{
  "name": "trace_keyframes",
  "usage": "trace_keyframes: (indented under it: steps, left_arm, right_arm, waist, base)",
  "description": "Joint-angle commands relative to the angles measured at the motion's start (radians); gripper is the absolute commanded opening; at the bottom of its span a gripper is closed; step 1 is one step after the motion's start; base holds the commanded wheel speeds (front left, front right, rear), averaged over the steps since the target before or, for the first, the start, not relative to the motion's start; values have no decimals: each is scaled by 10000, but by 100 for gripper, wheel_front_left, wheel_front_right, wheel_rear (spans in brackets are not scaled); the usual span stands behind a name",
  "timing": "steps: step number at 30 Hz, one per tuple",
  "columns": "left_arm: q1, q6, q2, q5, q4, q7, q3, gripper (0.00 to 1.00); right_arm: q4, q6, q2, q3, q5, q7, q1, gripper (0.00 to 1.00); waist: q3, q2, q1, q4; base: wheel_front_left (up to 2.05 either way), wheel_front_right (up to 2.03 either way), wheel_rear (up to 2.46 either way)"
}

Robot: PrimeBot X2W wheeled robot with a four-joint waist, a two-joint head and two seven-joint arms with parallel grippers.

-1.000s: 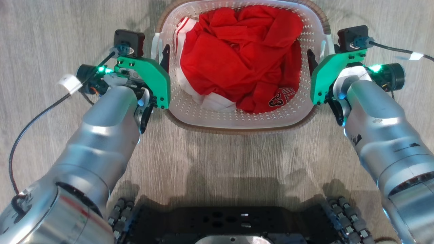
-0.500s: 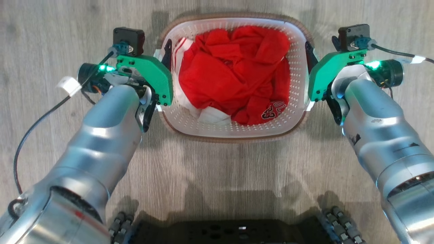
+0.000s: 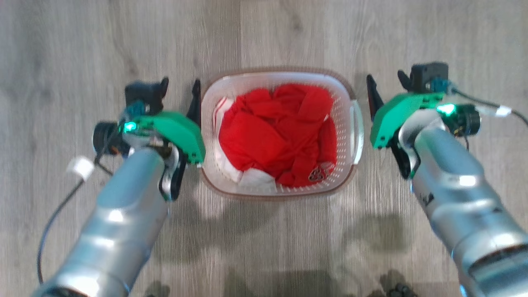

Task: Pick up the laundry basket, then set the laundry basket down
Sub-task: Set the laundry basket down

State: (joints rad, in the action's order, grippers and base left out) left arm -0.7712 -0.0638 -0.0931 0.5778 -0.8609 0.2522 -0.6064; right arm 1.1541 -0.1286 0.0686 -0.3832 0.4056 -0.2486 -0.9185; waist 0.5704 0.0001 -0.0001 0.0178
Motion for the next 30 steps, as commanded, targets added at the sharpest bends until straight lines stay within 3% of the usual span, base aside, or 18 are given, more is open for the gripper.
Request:
trace_keyframes:
  steps: [1,13,30]
  left_arm:
    - [621,-80,-309,-389,604,94,684,100]
    - [3782,232,-176,-2613,3295,95,2711,100]
    - [7318,337,321,-3861,6893,95,4605,100]
  right_arm:
    - [-607,-21,-183,171,-218,-129,897,100]
    - [-3529,-21,-183,1432,-746,-131,3909,100]
    - [-7195,-21,-183,2007,-1330,-131,6916,100]
  waist:
    - [-931,-1,1,-124]
    - [-3132,-1,1,-282]
    - [-4824,-1,1,-371]
  base:
    - [0,0,0]
    - [0,0,0]
    - [0,0,0]
